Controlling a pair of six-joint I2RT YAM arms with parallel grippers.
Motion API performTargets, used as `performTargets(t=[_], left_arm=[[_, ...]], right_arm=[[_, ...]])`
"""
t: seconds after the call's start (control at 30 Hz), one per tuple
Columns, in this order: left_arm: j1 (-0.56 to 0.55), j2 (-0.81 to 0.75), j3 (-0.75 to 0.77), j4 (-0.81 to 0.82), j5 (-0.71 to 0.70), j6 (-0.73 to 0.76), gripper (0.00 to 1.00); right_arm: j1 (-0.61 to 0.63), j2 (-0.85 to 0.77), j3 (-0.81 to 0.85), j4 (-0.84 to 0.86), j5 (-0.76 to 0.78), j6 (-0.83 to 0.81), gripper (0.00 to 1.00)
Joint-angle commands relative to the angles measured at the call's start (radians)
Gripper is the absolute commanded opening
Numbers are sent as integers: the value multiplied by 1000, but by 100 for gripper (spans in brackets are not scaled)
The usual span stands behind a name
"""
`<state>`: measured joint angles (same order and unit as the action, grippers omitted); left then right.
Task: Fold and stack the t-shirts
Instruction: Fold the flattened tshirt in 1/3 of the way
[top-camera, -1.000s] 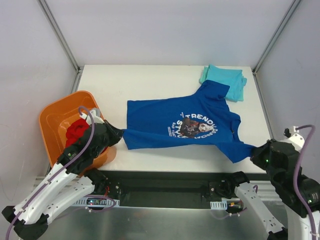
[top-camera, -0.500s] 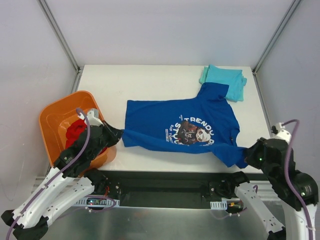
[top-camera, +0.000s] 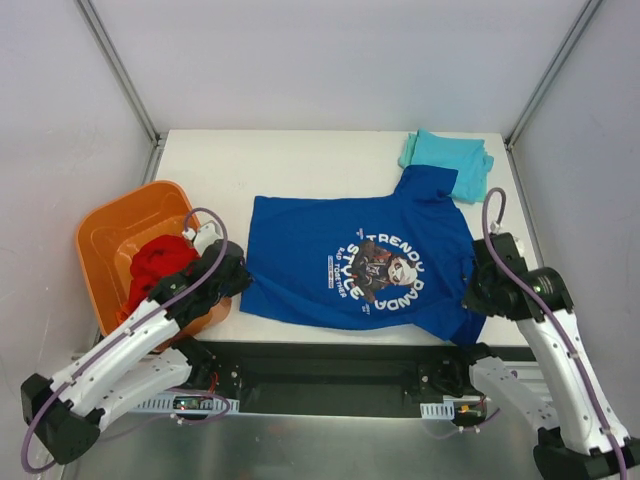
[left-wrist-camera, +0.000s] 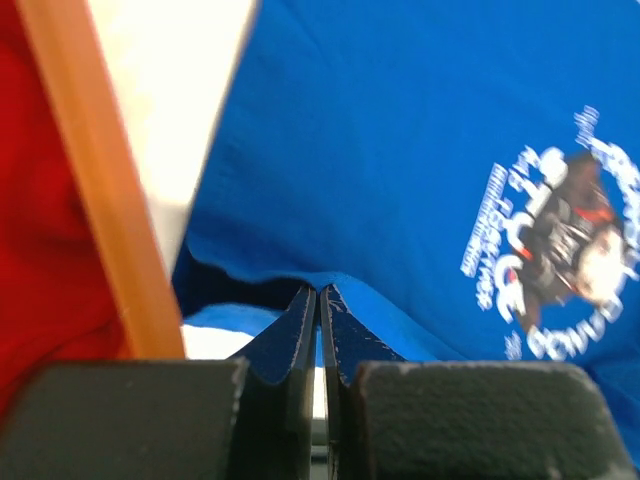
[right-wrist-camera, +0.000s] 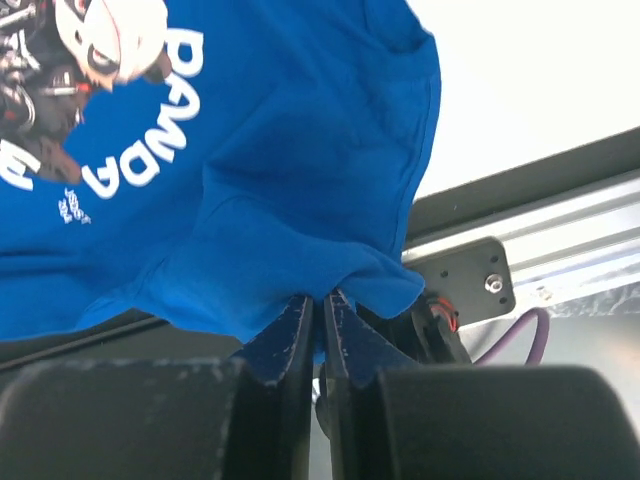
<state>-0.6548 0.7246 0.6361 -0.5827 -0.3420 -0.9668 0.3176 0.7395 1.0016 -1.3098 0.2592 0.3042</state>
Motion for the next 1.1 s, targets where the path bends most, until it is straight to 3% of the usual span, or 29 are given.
performTargets(t=[0.0,0.17,0.67,0.9,1.07], left_arm=[[30,148,79,-16,-121,-15,0],[121,320,154,-12,-95,8,0],[172,651,324,23,-81,65,0],[201,723,349,21,-95,40,0],[222,702,329,20,-137,11,0]], right_arm=[[-11,136,77,131,49,-45,8],[-40,332,133,214,52,-86,8],[-86,871,417,339,54,-191,9],[-89,1060,557,362,135,-215,9],[-98,1107,595,336,192,-234,9]])
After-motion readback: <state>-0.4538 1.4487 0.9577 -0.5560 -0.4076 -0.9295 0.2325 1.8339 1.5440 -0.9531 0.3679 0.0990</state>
